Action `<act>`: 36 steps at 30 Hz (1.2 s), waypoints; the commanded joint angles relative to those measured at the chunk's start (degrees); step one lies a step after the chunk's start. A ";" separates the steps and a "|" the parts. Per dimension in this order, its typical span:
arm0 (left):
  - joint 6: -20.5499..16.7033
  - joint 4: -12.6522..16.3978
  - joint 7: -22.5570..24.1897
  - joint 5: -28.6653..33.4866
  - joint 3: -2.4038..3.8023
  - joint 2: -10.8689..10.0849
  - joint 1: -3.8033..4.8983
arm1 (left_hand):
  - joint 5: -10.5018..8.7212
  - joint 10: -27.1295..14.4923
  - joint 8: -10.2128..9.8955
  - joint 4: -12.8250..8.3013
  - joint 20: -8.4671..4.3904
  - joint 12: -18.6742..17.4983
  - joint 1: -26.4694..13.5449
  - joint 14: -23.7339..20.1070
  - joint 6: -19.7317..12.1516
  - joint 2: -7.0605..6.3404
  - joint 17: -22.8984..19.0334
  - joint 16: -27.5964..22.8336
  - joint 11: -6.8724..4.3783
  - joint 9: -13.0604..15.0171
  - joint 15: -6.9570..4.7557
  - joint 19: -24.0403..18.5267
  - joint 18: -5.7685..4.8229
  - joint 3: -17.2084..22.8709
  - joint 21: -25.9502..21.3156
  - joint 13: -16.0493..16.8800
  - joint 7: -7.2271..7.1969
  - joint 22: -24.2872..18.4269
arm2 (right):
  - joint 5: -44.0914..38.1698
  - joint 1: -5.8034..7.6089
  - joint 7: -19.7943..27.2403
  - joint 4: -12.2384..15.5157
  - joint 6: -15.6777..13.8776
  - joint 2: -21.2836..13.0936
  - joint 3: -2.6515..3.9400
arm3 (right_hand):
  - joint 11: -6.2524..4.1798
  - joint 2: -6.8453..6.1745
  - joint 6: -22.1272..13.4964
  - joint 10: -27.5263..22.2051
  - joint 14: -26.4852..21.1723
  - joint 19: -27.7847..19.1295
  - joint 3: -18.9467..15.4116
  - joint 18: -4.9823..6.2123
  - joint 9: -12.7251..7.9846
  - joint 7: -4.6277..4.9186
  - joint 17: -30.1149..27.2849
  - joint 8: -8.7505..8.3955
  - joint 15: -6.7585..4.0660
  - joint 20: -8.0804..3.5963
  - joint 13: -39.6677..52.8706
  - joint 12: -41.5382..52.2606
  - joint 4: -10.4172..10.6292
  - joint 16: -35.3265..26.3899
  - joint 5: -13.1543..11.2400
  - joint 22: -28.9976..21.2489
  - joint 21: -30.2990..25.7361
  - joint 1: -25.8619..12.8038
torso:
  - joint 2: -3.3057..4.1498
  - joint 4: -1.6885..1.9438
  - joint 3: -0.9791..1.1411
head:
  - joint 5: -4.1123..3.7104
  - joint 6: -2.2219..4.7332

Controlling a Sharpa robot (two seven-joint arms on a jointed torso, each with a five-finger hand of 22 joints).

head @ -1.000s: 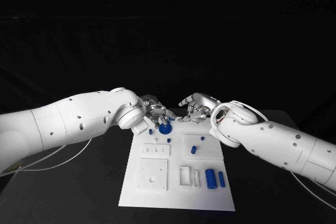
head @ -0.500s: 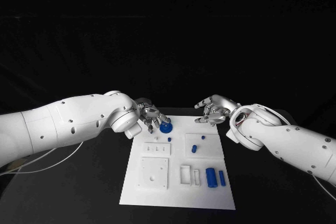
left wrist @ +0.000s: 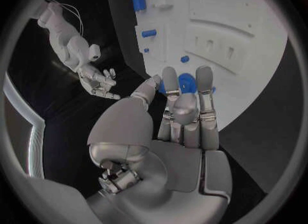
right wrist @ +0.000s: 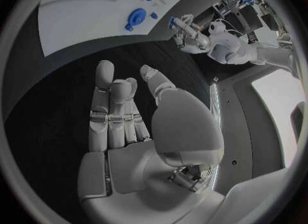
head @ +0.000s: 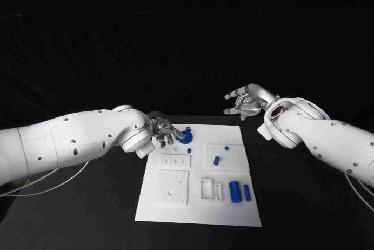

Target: Assemble the parts on the task board

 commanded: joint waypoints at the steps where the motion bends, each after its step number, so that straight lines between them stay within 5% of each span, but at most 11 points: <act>1: -2.35 0.94 -0.79 -3.73 0.01 -0.27 -0.68 | -0.70 2.85 0.14 0.15 0.11 0.34 0.74 0.16 6.71 0.63 0.04 0.22 -0.30 8.76 -0.24 0.38 -0.25 -0.40 -0.44 -0.12 -5.40 0.18 | 1.94 0.42 2.05 -1.75 -2.37 0.96 0.41 | -0.01 0.38 0.39 -0.36 -0.12 1.53 0.17 0.39 0.06 0.04 -0.03 -0.14 -0.05 0.27 -0.13 0.13 -0.43 -0.13 0.47 -0.03 -0.19 -0.24 | -0.07 0.10 0.04 | 0.22 -0.63; 6: -2.81 2.08 -1.26 -5.65 -0.01 -0.69 -1.58 | -1.48 2.84 0.18 0.61 0.31 0.90 0.82 0.22 7.31 0.92 0.38 0.78 -0.38 9.26 -0.19 0.62 -0.07 -1.06 -0.71 -0.16 -5.55 0.53 | 2.12 0.91 2.35 -4.40 -3.71 2.54 1.04 | -0.02 0.49 0.60 -0.47 -0.17 1.47 0.40 0.48 0.06 0.06 -0.04 -0.14 -0.08 0.22 -0.32 0.11 -1.10 -0.17 0.98 0.01 -0.24 -0.29 | 0.06 0.15 0.07 | 0.29 -1.41; 9: -3.01 2.71 -1.73 -6.66 -0.01 -0.82 -2.43 | -4.29 2.85 0.32 1.25 0.39 0.94 0.63 0.15 7.30 1.98 0.08 0.72 -0.39 10.20 -0.16 0.64 -0.03 -1.43 -1.04 -0.25 -5.66 0.74 | 1.87 1.11 2.30 -5.25 -4.70 3.43 1.38 | -0.02 0.71 0.78 -0.45 -0.20 1.40 0.72 0.58 0.06 0.07 -0.04 -0.13 -0.09 0.25 -0.52 0.05 -2.14 -0.18 1.22 0.26 -0.17 -0.06 | 0.05 0.08 0.07 | 0.23 -1.74; 19: -2.78 1.97 -2.25 -8.64 -0.01 0.03 -5.28 | -4.81 2.87 0.18 1.41 0.80 1.61 0.64 0.23 8.17 2.75 0.89 1.82 -0.41 13.16 -0.03 1.20 0.24 -2.22 -2.15 -0.31 -5.90 2.10 | 1.56 1.24 1.93 -6.35 -5.61 4.71 1.89 | -0.02 0.96 0.91 -0.61 -0.29 1.28 1.32 0.65 0.07 0.09 -0.06 -0.13 -0.07 0.28 -0.78 -0.03 -3.28 -0.24 1.66 0.60 -0.20 -0.03 | 0.04 0.10 0.01 | -0.18 -2.96; 36: 1.18 1.58 -2.70 -9.00 0.00 0.13 -6.07 | -4.19 2.92 0.33 0.35 1.72 3.32 -0.22 0.45 9.66 3.27 2.87 4.01 -0.54 13.52 0.16 1.89 1.24 -2.29 -2.99 -0.03 -6.24 4.10 | 1.97 1.33 0.65 -7.37 -6.60 4.77 2.04 | -0.06 0.74 1.30 -0.68 -0.40 1.12 1.90 0.71 0.09 0.04 -0.05 -0.11 -0.09 0.30 -1.01 -0.10 -3.51 -0.23 4.11 1.19 -0.26 -1.07 | -0.01 -0.07 0.09 | 0.12 -3.95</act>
